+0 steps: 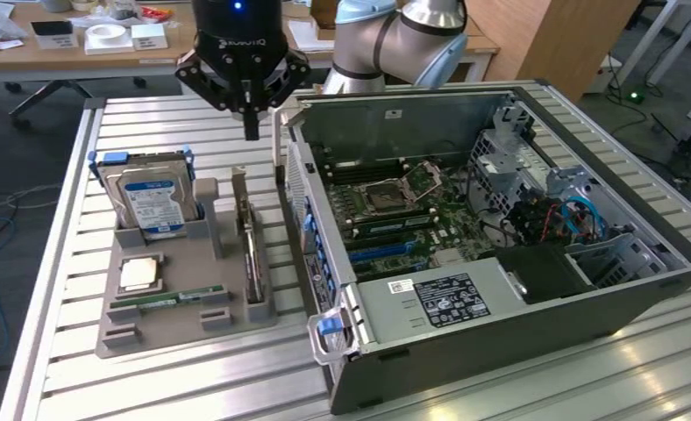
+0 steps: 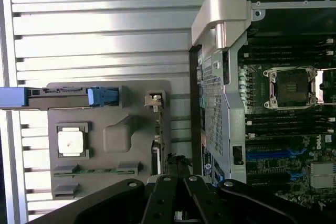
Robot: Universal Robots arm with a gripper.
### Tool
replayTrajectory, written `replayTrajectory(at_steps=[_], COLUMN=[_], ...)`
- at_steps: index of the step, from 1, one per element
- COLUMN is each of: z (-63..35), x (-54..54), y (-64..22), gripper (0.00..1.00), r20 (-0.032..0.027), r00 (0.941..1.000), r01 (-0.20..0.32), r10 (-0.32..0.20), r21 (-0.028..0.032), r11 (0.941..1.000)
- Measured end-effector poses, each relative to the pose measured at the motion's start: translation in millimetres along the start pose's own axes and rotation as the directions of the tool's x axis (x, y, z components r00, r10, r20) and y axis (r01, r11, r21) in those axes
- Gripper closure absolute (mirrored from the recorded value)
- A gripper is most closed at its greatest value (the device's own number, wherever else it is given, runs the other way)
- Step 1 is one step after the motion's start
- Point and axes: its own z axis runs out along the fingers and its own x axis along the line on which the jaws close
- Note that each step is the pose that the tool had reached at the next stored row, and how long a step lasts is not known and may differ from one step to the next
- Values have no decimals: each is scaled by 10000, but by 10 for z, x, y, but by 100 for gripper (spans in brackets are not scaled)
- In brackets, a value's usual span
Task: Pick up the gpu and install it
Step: 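Reach for the gpu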
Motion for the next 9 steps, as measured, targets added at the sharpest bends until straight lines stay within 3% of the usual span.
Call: replayTrajectory(at_steps=[9], z=[0], x=[47], y=[-6], gripper=[89], r20=[-1], r00=[10000], r01=[0], r10=[0], r21=[0], r11=[10000])
